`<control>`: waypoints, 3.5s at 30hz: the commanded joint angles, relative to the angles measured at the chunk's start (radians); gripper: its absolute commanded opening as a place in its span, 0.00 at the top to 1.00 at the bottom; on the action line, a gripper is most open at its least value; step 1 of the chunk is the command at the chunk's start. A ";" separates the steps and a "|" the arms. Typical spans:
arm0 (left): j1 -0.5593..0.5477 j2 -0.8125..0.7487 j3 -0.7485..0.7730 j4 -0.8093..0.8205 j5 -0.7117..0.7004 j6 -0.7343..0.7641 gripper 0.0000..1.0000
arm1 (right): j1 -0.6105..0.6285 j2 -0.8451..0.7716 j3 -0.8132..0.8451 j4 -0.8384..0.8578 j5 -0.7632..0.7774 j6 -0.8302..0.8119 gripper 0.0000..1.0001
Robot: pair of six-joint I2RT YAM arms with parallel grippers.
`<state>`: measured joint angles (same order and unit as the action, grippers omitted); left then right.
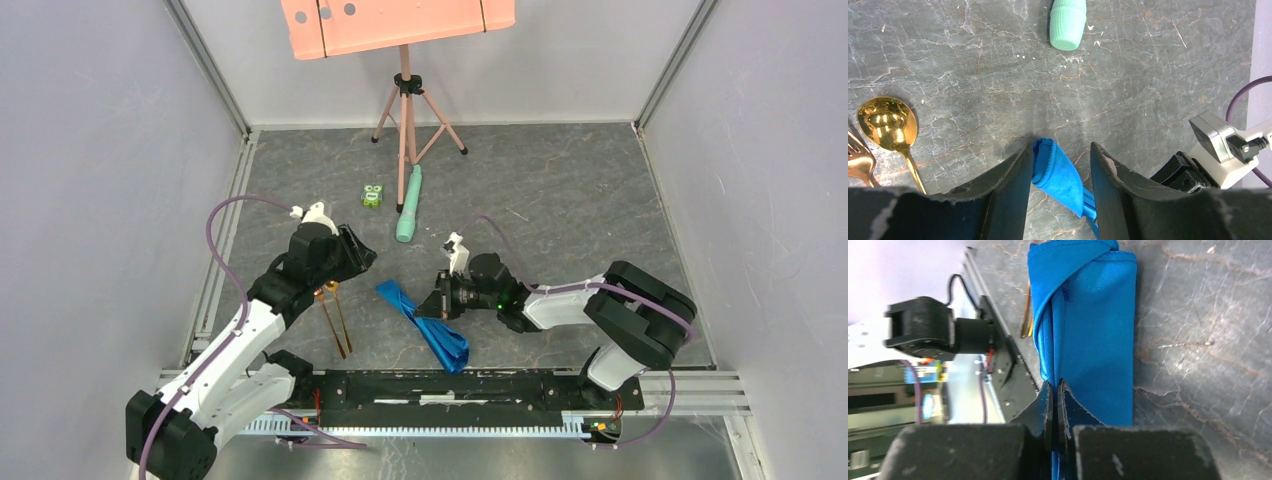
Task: Fold the napkin into a case and place the utensils inside
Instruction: Turn over the smaller rectangle-folded napkin at the center of the board, then smooth out the smaller rectangle-folded napkin at the center of the board, then rotate the smaller rectangle-folded napkin at the center of the board.
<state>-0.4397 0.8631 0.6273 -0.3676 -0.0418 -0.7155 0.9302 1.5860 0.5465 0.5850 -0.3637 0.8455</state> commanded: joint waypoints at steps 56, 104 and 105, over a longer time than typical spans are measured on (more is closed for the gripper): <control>-0.136 0.791 0.160 0.509 0.204 -0.040 0.60 | -0.042 -0.324 -0.058 -0.635 0.520 -0.602 0.69; -0.104 0.367 0.085 0.232 0.214 0.038 0.45 | -0.088 -0.457 -0.154 -0.701 0.356 -0.390 0.48; -0.102 0.351 0.087 0.222 0.212 0.043 0.45 | -0.129 -0.445 -0.157 -0.727 0.394 -0.389 0.48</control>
<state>-0.5499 1.2812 0.7269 -0.1131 0.1673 -0.7235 0.8875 1.1057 0.3889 -0.0570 -0.1143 0.4313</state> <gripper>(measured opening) 0.552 0.511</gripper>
